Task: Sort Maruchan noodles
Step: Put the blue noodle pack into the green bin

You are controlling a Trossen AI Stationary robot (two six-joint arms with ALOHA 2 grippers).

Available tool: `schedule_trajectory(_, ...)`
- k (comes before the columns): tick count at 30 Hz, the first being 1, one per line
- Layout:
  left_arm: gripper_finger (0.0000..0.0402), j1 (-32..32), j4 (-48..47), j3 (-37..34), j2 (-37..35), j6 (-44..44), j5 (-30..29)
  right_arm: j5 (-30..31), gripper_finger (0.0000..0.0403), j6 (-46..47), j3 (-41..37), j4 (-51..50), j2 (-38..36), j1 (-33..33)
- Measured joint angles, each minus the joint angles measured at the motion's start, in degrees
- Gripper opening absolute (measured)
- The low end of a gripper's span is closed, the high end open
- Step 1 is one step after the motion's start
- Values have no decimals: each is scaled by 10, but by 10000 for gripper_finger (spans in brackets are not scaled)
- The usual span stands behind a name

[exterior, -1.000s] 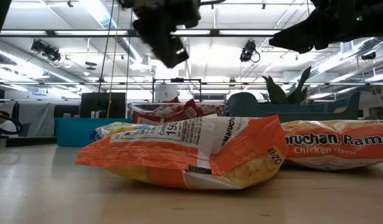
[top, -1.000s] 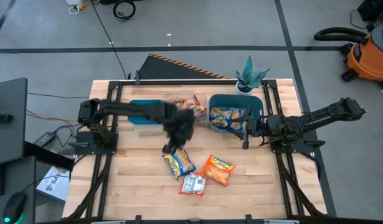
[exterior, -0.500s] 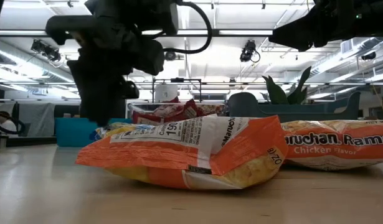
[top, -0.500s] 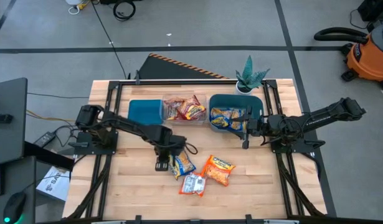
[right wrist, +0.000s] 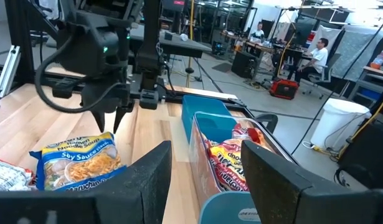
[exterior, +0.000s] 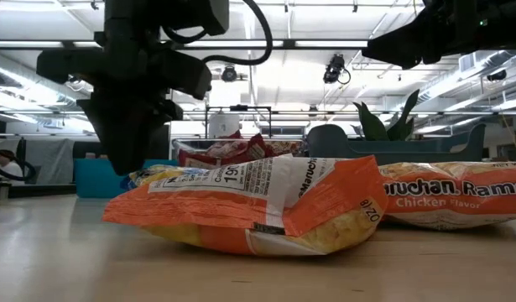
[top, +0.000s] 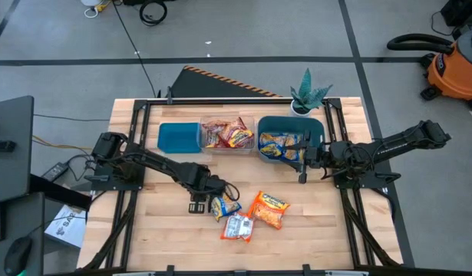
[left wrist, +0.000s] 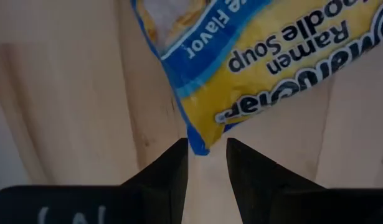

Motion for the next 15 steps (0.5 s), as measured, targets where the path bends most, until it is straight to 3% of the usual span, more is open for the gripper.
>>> schedule_trajectory(9, 117, -18, 22, 0, 2, -1, -60, -1, 199, 8, 0, 0, 0, 0)
schedule_trajectory(15, 117, -18, 41, 0, 13, 2, -68, -2, 199, 8, 0, 0, 0, 0)
